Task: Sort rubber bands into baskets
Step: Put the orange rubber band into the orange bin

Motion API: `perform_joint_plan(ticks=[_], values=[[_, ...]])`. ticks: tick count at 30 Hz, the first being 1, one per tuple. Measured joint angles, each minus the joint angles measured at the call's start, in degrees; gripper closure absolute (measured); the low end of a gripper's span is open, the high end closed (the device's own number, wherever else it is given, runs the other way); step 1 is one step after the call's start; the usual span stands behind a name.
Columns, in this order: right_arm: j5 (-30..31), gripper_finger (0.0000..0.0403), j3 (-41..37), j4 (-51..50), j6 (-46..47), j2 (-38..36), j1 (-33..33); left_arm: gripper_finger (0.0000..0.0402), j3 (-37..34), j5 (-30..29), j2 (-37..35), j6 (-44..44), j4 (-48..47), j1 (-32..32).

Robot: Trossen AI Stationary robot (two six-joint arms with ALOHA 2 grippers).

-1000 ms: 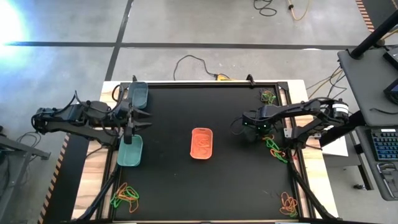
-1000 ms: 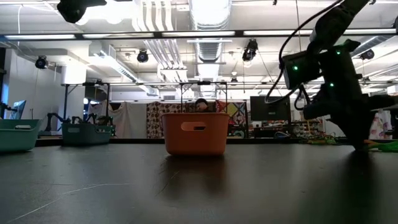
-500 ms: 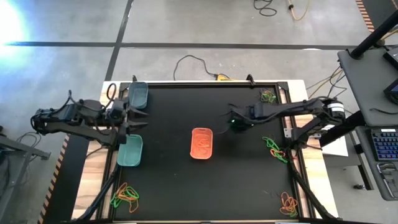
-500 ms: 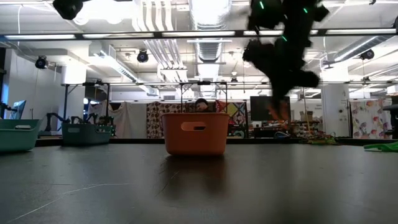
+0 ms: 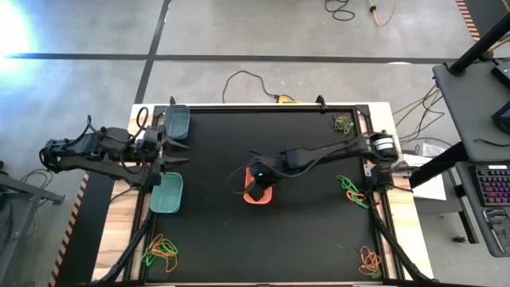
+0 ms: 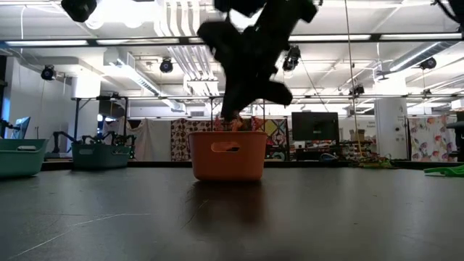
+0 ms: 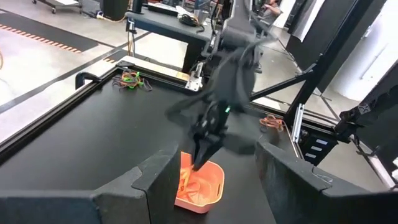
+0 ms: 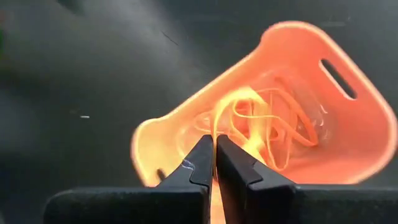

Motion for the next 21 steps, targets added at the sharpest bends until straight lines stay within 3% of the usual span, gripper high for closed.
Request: perform_joint_plan(ticks=[6, 10, 21], values=[[6.4, 0.0394, 5.7, -9.3, -0.3, 7.0, -1.0, 0.0209, 0.0, 2.4, 0.0, -0.8, 0.1, -0.1], [6.4, 0.0384, 7.3, -9.8, -0.7, 7.9, -1.1, 0.0209, 0.0, 2.6, 0.1, -0.9, 0.2, -0.1], [5.3, 0.0251, 7.8, -13.9, -3.0, 4.7, -2.4, 0.0209, 0.0, 2.9, 1.8, -1.4, 4.8, -0.6]])
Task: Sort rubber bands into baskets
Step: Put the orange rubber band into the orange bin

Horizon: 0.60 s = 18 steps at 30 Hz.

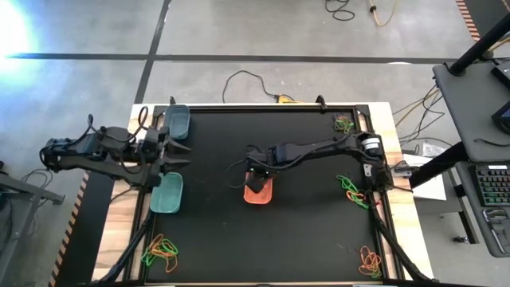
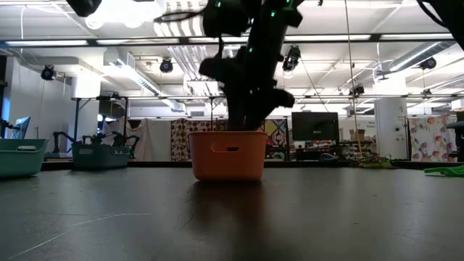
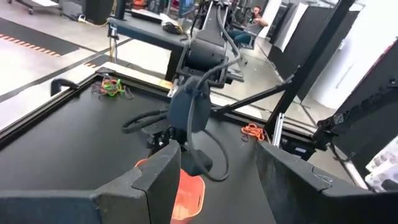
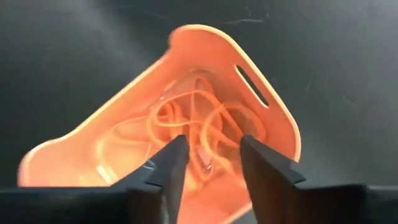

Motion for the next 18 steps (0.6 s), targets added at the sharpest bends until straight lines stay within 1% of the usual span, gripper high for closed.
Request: perform_joint_plan(ticks=[3, 5, 7, 10, 12, 15, 18], values=[[0.0, 0.0226, -0.4, -1.2, -1.3, -2.6, 0.7, 0.0209, 0.0, 0.5, 1.4, 0.4, 0.5, -0.7], [0.0, 0.0213, -0.9, 0.4, -2.6, -3.9, 0.9, 0.0209, -0.1, 0.7, 2.6, 0.2, 1.2, -1.0], [0.0, 0.0205, -1.0, 1.7, -3.8, -4.3, 0.9, 0.0209, -0.2, 0.7, 4.0, -0.6, 2.3, -1.1], [0.1, 0.0198, -1.2, 0.0, -5.9, -5.0, 2.2, 0.0209, -0.2, 0.6, 6.2, -3.5, 4.9, -1.9], [1.4, 0.0196, -1.2, -2.2, -6.5, -6.2, 4.5, 0.0209, -0.2, 0.6, 7.8, -5.4, 7.0, -3.2], [1.5, 0.0195, -1.5, -6.2, -6.1, -8.3, 9.7, 0.0209, -0.2, 0.4, 10.5, -7.7, 10.2, -5.5], [1.0, 0.0195, -2.2, -11.1, -2.2, -9.6, 15.6, 0.0209, -0.3, 0.3, 13.1, -9.8, 11.1, -7.6]])
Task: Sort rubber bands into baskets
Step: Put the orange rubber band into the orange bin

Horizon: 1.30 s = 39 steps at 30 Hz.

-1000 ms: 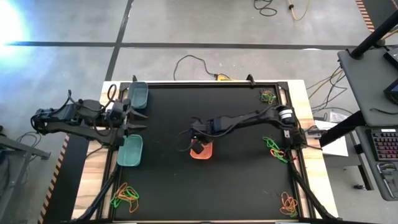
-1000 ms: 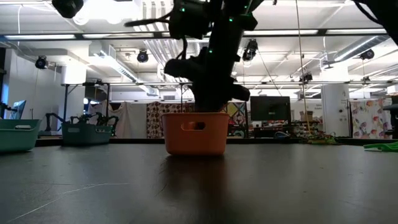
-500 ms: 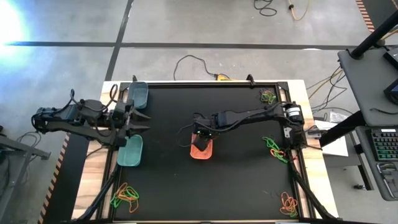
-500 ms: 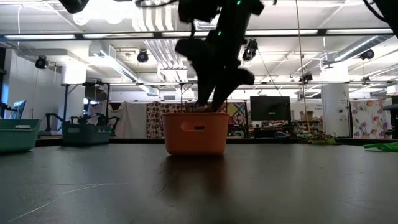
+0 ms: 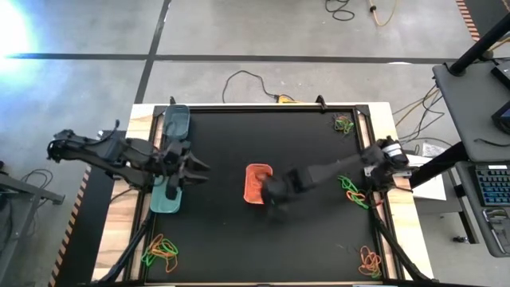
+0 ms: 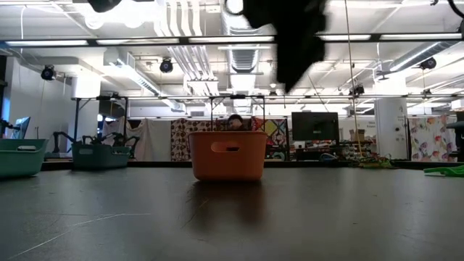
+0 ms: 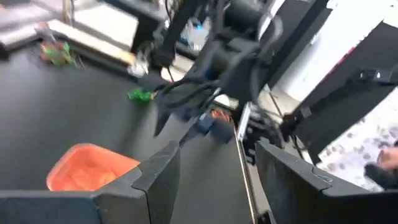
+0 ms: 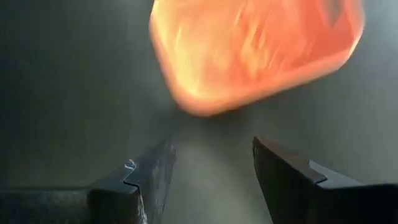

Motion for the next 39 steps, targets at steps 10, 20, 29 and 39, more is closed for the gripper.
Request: perform_joint_plan(ticks=[10, 20, 29, 39], values=[[-14.3, 0.0195, -3.6, -10.5, 27.0, 0.4, 21.4, 0.0209, -0.1, 0.0, 7.6, -9.8, 0.6, -3.5], [-32.6, 0.0195, -15.6, 0.0, 47.4, 0.8, 36.6, 0.0209, -0.1, -0.5, 14.8, -6.0, 9.0, -3.5], [-39.9, 0.0195, -25.1, 10.9, 51.3, 0.8, 36.4, 0.0209, -0.1, -0.5, 16.1, -3.5, 10.6, -4.1], [-43.1, 0.025, -30.4, 24.1, 59.0, 0.8, 37.2, 0.0209, -0.1, 0.6, 15.6, -1.4, 10.5, -4.5]])
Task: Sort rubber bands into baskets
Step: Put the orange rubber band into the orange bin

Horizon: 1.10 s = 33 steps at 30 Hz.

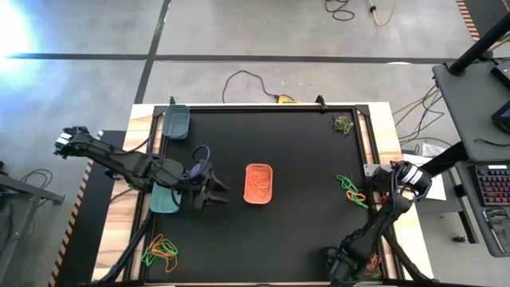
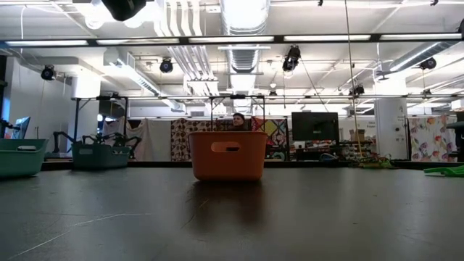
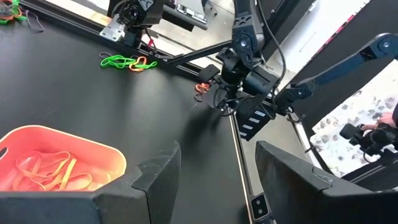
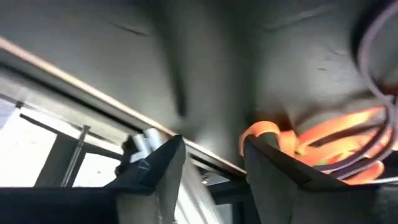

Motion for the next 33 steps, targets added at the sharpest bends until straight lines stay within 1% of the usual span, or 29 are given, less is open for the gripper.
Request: perform_joint_plan(ticks=[4, 9, 14, 21, 24, 27, 32, 33], values=[[-3.4, 0.0274, -1.2, 0.0, -0.2, 0.0, -0.1, 0.0209, 0.0, 0.0, 0.0, 1.1, 0.0, 0.0], [-6.1, 0.0292, -0.5, -0.1, -0.2, 0.0, 0.1, 0.0209, 0.0, 0.0, 0.0, 1.1, -0.2, 0.0], [-5.9, 0.0296, 0.1, 0.0, -0.1, 0.0, 0.1, 0.0209, 0.0, 0.0, 0.0, 1.7, -0.2, 0.0], [-5.9, 0.0296, -2.3, 0.2, -2.4, 1.2, 0.1, 0.0209, 0.0, 0.0, -0.1, 2.4, -0.9, 0.0], [-6.2, 0.0303, -3.1, 0.8, -4.1, 1.4, 0.0, 0.0209, 0.0, 0.0, -0.1, 2.4, -1.1, 0.0], [-5.8, 0.0322, -3.6, 0.8, -5.5, 1.4, -0.1, 0.0209, 0.0, 0.0, -0.2, 2.3, -1.3, 0.0], [-3.1, 0.0381, -2.7, 0.2, -4.9, 1.4, 0.0, 0.0209, 0.0, 0.0, -0.7, 2.3, -1.5, 0.0], [-2.4, 0.0387, -2.3, 0.1, -4.7, 1.4, 0.0, 0.0209, 0.0, 0.0, -0.9, 2.3, -1.6, 0.0]])
